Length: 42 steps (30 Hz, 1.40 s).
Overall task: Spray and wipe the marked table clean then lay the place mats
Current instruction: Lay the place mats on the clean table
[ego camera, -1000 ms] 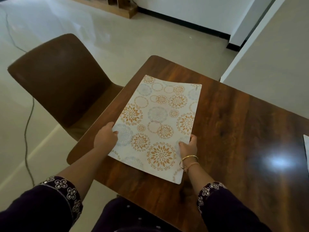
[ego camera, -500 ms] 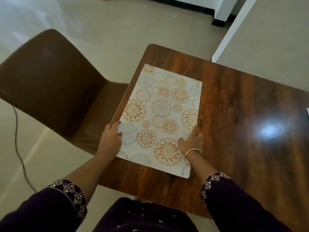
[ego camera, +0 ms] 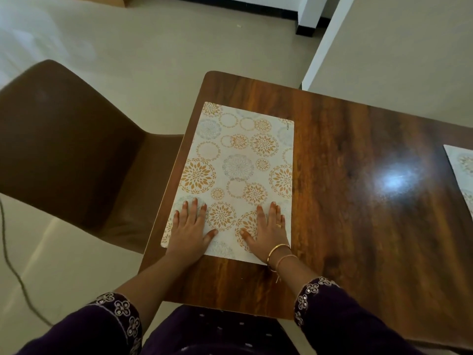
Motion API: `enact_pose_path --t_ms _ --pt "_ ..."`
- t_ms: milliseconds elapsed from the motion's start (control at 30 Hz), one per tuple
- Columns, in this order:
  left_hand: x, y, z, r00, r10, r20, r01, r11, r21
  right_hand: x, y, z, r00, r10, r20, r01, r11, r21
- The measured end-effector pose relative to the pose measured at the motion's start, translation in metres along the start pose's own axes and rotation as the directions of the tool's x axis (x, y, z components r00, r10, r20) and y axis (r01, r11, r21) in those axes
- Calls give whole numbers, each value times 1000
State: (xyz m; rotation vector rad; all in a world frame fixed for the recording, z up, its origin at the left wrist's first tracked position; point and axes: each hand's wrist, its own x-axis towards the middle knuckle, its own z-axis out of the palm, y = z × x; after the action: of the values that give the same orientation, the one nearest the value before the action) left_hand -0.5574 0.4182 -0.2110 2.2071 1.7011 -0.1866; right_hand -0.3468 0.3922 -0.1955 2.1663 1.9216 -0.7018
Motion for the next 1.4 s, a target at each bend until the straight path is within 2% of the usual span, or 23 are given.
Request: enact_pose_path --t_ms 433,733,933,1033,1400 --pt "13 -2 -6 998 14 55 -13 1000 -24 15 3 -8 999 -13 44 14 1000 -17" --pt "14 1 -11 997 3 81 1 999 -43 20 9 -17 991 -30 129 33 999 -25" --pt "7 8 -11 993 -114 21 114 994 5 -2 14 -14 1000 -9 26 10 1000 -13" --pt "2 11 -8 984 -172 55 173 985 -20 -11 13 0 999 1 53 -1 1000 -8" --pt "12 11 -9 986 -147 72 150 988 -34 -2 19 0 997 -13 73 15 1000 -22"
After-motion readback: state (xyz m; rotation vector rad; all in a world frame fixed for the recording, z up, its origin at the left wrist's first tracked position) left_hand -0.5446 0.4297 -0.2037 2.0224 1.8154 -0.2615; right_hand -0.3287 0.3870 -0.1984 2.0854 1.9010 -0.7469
